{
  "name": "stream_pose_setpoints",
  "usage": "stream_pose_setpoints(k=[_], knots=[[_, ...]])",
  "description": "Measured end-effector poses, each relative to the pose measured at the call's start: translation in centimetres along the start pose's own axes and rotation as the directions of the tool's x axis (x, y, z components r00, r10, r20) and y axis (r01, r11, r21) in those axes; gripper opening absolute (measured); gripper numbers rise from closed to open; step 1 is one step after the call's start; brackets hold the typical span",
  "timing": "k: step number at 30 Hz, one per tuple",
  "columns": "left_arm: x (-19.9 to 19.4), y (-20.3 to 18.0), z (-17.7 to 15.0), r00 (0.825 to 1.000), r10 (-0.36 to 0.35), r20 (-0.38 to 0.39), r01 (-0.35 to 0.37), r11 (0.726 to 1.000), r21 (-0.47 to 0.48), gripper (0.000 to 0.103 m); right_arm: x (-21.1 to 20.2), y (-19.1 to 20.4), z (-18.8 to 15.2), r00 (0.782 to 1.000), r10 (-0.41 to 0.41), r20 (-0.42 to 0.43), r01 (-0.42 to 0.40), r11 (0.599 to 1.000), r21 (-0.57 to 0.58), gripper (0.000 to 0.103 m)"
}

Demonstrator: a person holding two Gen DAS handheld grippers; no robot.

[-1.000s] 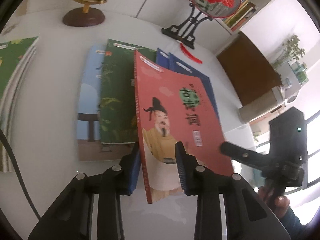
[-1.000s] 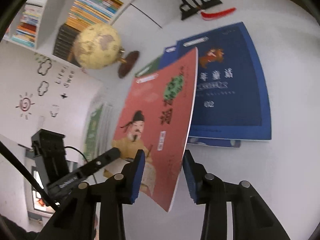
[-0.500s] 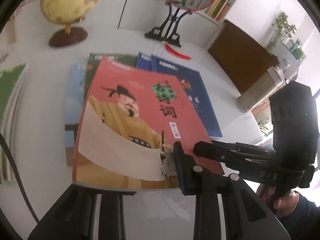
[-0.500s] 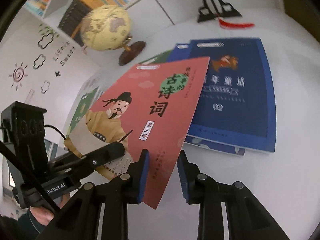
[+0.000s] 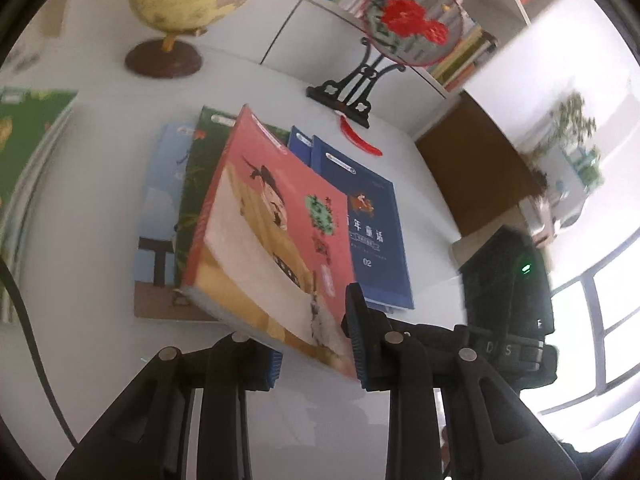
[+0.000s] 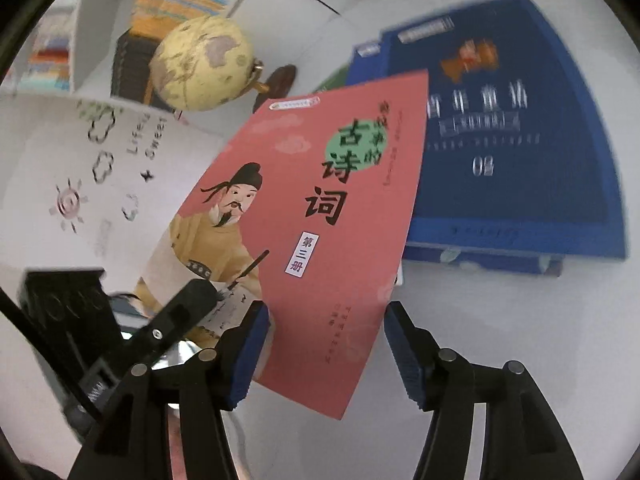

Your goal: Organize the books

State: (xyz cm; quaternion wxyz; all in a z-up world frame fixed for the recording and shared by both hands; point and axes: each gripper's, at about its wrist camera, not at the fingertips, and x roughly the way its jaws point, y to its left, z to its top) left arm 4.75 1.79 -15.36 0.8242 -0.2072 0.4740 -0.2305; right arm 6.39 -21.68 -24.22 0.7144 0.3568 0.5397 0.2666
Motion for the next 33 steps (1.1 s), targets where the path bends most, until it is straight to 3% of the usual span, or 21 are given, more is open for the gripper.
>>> stream_pose_setpoints(k=[4, 7, 8, 9, 10, 11, 13, 17, 21, 25, 29, 33], knots=[[-0.2, 0.2, 0.0, 1.000, -0.010, 0.012, 0.010, 1.000, -0.011, 0.023, 0.5, -2.2, -0.2, 0.993, 0.116, -0.014, -0.112, 0.982, 0.152, 0.059], [0.2, 0.2, -0.1, 1.000, 0.002, 0.002, -0.002, 1.000, -0.001, 0.023, 0.2, -2.6, -0.4, 0.992, 0.127, 0.016, -0.128, 0.976, 0.174, 0.059], [0.3, 0.3, -0.1, 1.000, 0.014, 0.002, -0.014, 1.000, 0.005, 0.023, 0.0, -2.4, -0.3, 0.992, 0.122, 0.034, -0.125, 0.979, 0.163, 0.054], [0.4, 0.5, 0.0, 1.000, 0.026, 0.003, -0.026, 1.000, 0.005, 0.023, -0.4, -2.2, -0.3, 0.994, 0.101, 0.050, -0.108, 0.983, 0.150, 0.048], [0.6, 0.8, 0.1, 0.999, 0.036, 0.003, -0.036, 0.999, 0.001, 0.023, -0.7, -1.7, -0.1, 0.996, 0.067, 0.063, -0.074, 0.990, 0.119, 0.029], [0.9, 1.1, 0.3, 0.999, 0.034, -0.003, -0.034, 0.999, -0.009, 0.023, -0.8, -1.5, 0.0, 0.996, 0.064, 0.065, -0.070, 0.992, 0.103, 0.022], [1.6, 1.6, 0.4, 0.999, 0.038, -0.015, -0.038, 0.999, -0.020, 0.023, -1.3, -0.9, 0.4, 0.995, 0.047, 0.083, -0.054, 0.996, 0.077, 0.021], [2.5, 1.2, 0.3, 0.997, 0.074, -0.019, -0.074, 0.997, 0.019, 0.024, -1.9, 1.9, 1.0, 0.988, -0.112, 0.106, 0.120, 0.990, -0.075, 0.020], [2.4, 0.1, 0.2, 0.994, 0.111, 0.001, -0.111, 0.990, 0.085, 0.025, -2.2, 4.2, 0.8, 0.963, -0.241, 0.120, 0.263, 0.936, -0.234, 0.020], [1.3, -0.4, 0.5, 0.991, 0.127, 0.033, -0.130, 0.984, 0.119, 0.025, -2.0, 7.2, 0.3, 0.935, -0.318, 0.156, 0.354, 0.844, -0.403, 0.020], [-1.1, -0.3, 0.6, 0.986, 0.146, 0.075, -0.155, 0.980, 0.127, 0.025, -1.8, 9.5, -0.1, 0.929, -0.326, 0.172, 0.368, 0.775, -0.513, 0.020], [-4.6, 0.5, 0.8, 0.976, 0.174, 0.131, -0.189, 0.975, 0.115, 0.025, -0.8, 12.2, -0.7, 0.936, -0.304, 0.178, 0.349, 0.735, -0.582, 0.020]])
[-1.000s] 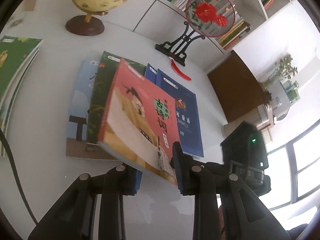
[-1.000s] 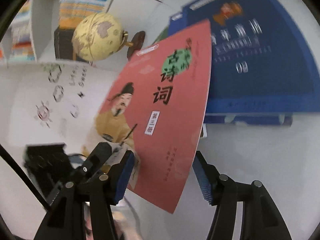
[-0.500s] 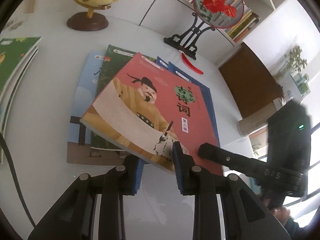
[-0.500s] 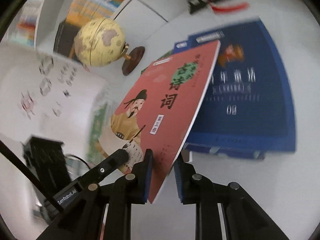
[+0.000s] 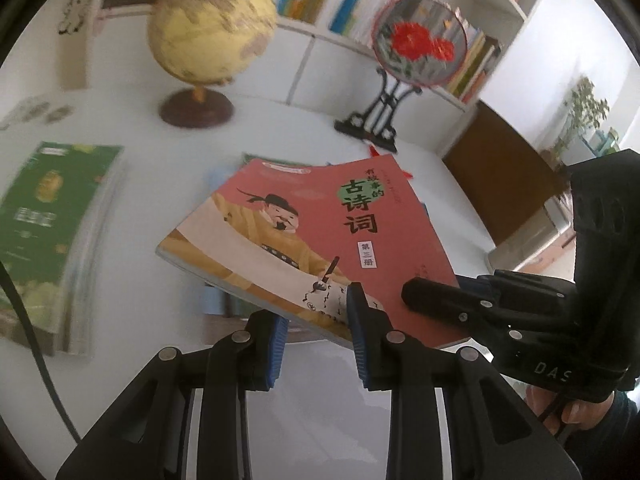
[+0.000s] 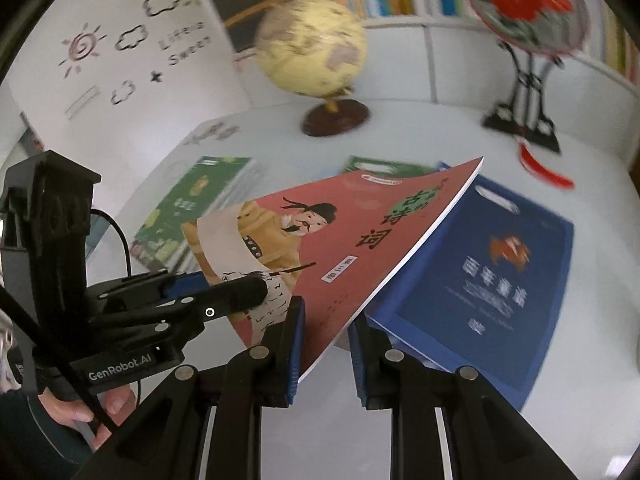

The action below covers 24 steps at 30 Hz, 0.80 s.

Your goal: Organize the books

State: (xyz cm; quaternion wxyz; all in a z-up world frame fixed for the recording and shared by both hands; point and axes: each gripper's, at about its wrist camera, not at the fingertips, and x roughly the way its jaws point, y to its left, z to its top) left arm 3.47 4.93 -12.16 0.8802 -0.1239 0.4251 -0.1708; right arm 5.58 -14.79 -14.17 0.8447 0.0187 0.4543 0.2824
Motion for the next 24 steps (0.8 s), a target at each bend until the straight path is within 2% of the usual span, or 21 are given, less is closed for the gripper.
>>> stream_pose_setpoints(k=[8, 12, 19, 24], knots=[[-8.5, 6.9, 2.2, 0.986, 0.100, 0.134, -0.092, 0.993, -0.070, 0.025, 0.5, 8.6, 4.0, 0.994, 0.085, 0.063, -0.075, 0.987, -0.139, 0.020], [-11.6, 11.8, 3.3, 0.977, 0.145, 0.157, -0.131, 0.987, -0.098, 0.025, 2.7, 13.7, 6.5, 0.989, 0.124, 0.077, -0.108, 0.977, -0.185, 0.021], [-13.0, 18.8, 4.7, 0.972, 0.180, 0.153, -0.162, 0.979, -0.125, 0.025, 8.5, 21.1, 9.9, 0.985, 0.163, 0.053, -0.150, 0.969, -0.195, 0.021], [-11.7, 22.8, 4.7, 0.980, 0.159, 0.120, -0.143, 0.980, -0.136, 0.025, 12.1, 23.5, 10.7, 0.989, 0.149, 0.018, -0.143, 0.972, -0.188, 0.021]])
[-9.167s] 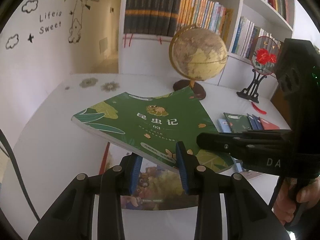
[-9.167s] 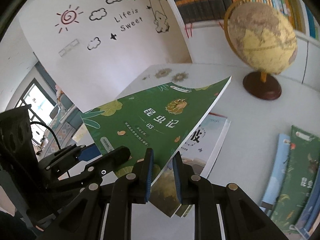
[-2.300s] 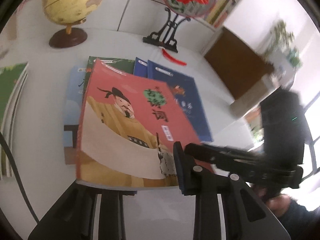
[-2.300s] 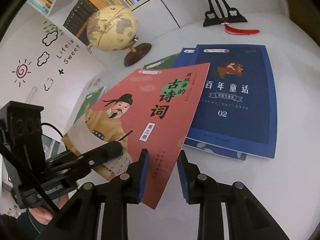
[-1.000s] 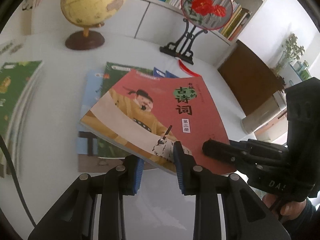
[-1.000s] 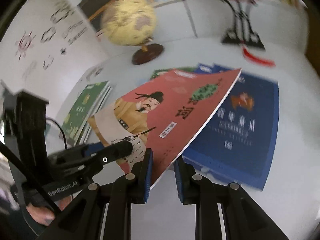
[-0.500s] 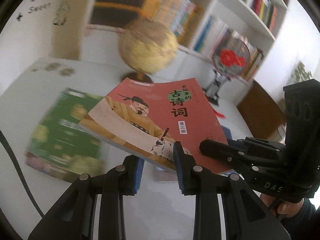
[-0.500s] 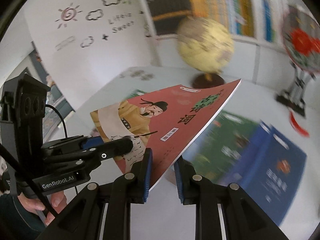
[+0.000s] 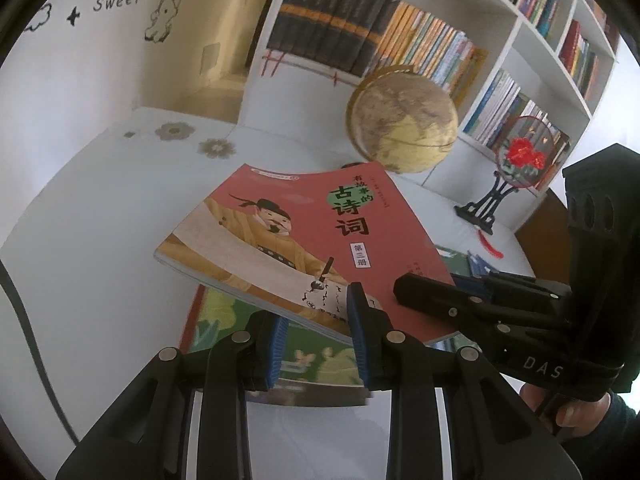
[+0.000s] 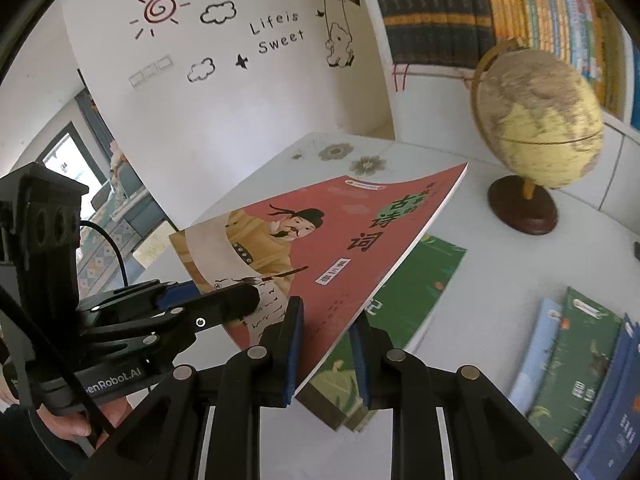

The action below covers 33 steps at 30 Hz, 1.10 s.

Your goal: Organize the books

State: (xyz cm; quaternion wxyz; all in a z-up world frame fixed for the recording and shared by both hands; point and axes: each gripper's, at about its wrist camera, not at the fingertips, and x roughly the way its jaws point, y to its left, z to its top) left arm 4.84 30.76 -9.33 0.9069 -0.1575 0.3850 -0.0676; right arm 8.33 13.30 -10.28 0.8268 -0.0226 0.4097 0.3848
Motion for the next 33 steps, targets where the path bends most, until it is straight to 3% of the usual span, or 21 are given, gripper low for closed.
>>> stream_pose_setpoints(k=[10, 18, 21, 25, 28, 33], knots=[[3.1, 2.0, -1.4, 0.994, -0.069, -0.079, 0.070, 0.997, 0.011, 0.026, 4.2, -0.4, -0.4, 0.997, -0.050, -0.066, 0.054, 0.997, 0.058, 0.021], [4.9, 2.4, -3.4, 0.984, -0.086, -0.159, 0.086, 0.996, -0.005, 0.026, 5.8, -2.2, -2.1, 0.991, -0.035, -0.130, 0.057, 0.985, 0.164, 0.022], [5.5, 2.7, -4.0, 0.978, -0.070, -0.198, 0.068, 0.998, -0.017, 0.035, 6.5, -2.6, -2.6, 0.988, -0.028, -0.153, 0.058, 0.980, 0.190, 0.022], [5.7, 3.6, -5.0, 0.974, -0.021, -0.225, 0.010, 0.999, -0.048, 0.035, 7.7, -3.2, -3.0, 0.977, -0.020, -0.212, 0.068, 0.973, 0.221, 0.032], [4.7, 3.9, -5.7, 0.972, 0.026, -0.234, -0.034, 0.999, -0.031, 0.038, 8.4, -3.4, -3.7, 0.968, -0.028, -0.251, 0.084, 0.973, 0.217, 0.033], [2.7, 4.3, -7.4, 0.965, 0.093, -0.246, -0.103, 0.994, -0.030, 0.039, 6.6, -3.7, -4.7, 0.968, -0.043, -0.246, 0.101, 0.968, 0.230, 0.033]])
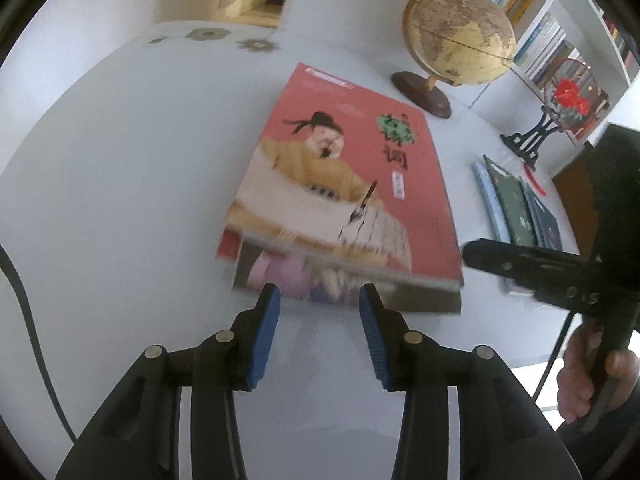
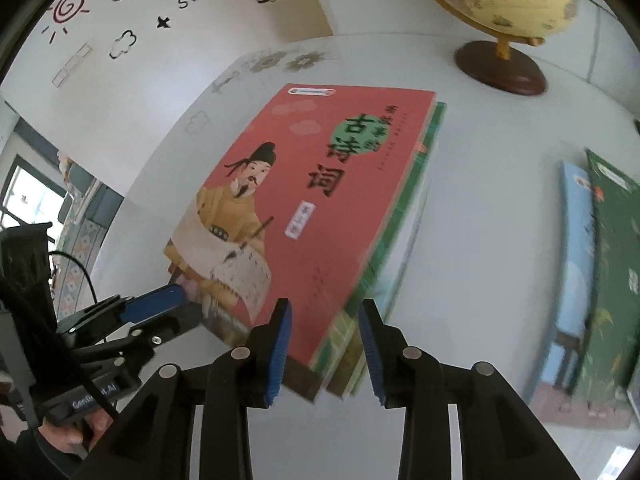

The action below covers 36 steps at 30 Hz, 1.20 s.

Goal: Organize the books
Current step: 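Lower the red book onto the pile and open both tools, then lift both open tools and move them back over the book stack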

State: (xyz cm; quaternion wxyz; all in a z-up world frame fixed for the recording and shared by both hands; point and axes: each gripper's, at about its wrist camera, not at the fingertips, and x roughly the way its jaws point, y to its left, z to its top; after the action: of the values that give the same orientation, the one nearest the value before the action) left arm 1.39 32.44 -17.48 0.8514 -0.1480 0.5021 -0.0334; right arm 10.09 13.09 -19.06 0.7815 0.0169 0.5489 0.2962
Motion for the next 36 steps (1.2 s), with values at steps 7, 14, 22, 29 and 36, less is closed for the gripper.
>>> stream_pose_setpoints(k=[7, 14, 22, 29, 36], knots=[[-4.3, -4.1, -2.9, 0.998, 0.026, 0.064, -0.028, 0.999, 0.022, 0.041, -6.1, -1.6, -4.5, 0.997, -0.004, 0.083, 0.001, 0.999, 0.040, 0.033], [-9.5, -10.8, -4.7, 0.985, -0.048, 0.166, 0.046, 0.999, 0.016, 0.055, -16.1, -2.0, -9.9, 0.969, -0.081, 0.234, 0.077, 0.997, 0.026, 0.055], [-15.5, -19.3, -7.8, 0.938, -0.029, 0.345, 0.014, 0.999, 0.045, 0.080, -26.4, -2.7, -16.5, 0.903, -0.266, 0.337, 0.260, 0.964, 0.062, 0.055], [-16.9, -24.4, -9.7, 0.934, -0.050, 0.354, 0.015, 0.995, 0.099, 0.080, -31.0, -4.2, -20.6, 0.862, -0.324, 0.391, 0.306, 0.946, 0.109, 0.056], [-16.0, -27.9, -9.3, 0.934, -0.061, 0.353, 0.000, 0.985, 0.170, 0.080, -32.3, -6.3, -21.6, 0.855, -0.339, 0.393, 0.293, 0.940, 0.174, 0.056]])
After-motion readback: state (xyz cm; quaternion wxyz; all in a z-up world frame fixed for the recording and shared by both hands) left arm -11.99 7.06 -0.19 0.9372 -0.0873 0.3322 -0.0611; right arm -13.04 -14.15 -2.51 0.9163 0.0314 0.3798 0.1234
